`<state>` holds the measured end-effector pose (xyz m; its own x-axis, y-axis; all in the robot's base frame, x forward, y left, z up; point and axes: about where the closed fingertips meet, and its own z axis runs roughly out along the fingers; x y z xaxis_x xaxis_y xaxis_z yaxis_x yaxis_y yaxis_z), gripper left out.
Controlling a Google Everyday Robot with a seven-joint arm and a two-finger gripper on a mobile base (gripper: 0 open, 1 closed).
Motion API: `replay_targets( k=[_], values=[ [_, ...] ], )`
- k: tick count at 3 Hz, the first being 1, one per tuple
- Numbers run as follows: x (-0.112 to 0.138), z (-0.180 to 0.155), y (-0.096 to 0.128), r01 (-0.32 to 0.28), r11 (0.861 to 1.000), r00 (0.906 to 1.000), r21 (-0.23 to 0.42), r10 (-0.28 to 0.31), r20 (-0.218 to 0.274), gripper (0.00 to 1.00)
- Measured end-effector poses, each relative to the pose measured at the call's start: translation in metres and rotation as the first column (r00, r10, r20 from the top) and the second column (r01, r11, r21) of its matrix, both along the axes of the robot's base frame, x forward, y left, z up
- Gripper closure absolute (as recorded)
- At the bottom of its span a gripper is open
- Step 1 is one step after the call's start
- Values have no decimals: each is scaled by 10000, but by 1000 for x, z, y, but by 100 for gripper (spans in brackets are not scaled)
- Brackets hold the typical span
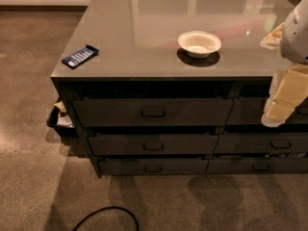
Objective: Open middle drawer
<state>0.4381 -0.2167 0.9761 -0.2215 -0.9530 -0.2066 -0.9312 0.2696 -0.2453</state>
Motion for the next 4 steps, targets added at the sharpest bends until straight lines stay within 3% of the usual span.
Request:
replay_targets(
  k=[2, 4],
  values=[
    [-4, -27, 7, -316, 9991, 9993, -289, 322, 184, 0],
    [-10, -174, -13, -64, 9999, 9997, -129, 61, -222, 0]
  ],
)
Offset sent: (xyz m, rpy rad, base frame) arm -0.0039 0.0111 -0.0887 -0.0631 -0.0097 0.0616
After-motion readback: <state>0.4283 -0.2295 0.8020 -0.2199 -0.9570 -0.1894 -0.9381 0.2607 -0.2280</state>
